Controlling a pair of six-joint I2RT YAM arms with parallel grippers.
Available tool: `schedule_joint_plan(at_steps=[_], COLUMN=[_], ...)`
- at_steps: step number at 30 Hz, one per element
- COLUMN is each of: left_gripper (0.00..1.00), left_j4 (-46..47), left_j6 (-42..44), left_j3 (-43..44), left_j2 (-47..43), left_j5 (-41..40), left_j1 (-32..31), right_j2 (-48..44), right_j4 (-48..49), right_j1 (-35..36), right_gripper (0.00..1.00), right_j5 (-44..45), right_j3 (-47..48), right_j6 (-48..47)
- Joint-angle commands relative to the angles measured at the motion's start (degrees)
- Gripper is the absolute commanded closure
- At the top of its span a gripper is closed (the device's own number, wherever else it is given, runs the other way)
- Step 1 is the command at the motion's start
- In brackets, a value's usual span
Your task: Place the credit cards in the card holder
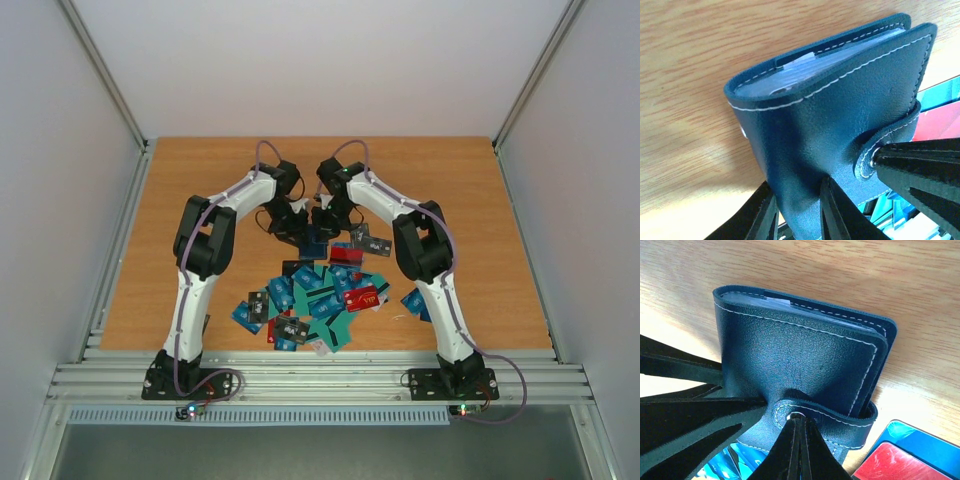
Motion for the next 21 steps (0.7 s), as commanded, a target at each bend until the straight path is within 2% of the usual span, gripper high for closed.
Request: schedule_joint_plan(at_steps=[1,11,21], left_gripper=[0.76,0.76,0.76], left_j4=[-1.38,-1.01,-0.41], left_j6=[0.41,0.25,0.0], left_j3=[0.97,1.32,1.3], left_j2=[4.1,4.38,4.29], left_j5=[-2.52,-2.26,-1.15], left_j1=[-0.84,-0.84,-0.84], right_j2=[4.51,8.9,17.06], right_j4=[-1.48,-7.08,-17.06], right_j1=[2.79,5.01,7.8], right_gripper=[0.99,0.99,0.99], right_j5=[1.24,6.08,15.87], right_j3=[2.73,6.71,18.19], right_j6=[0.0,0.66,4.08])
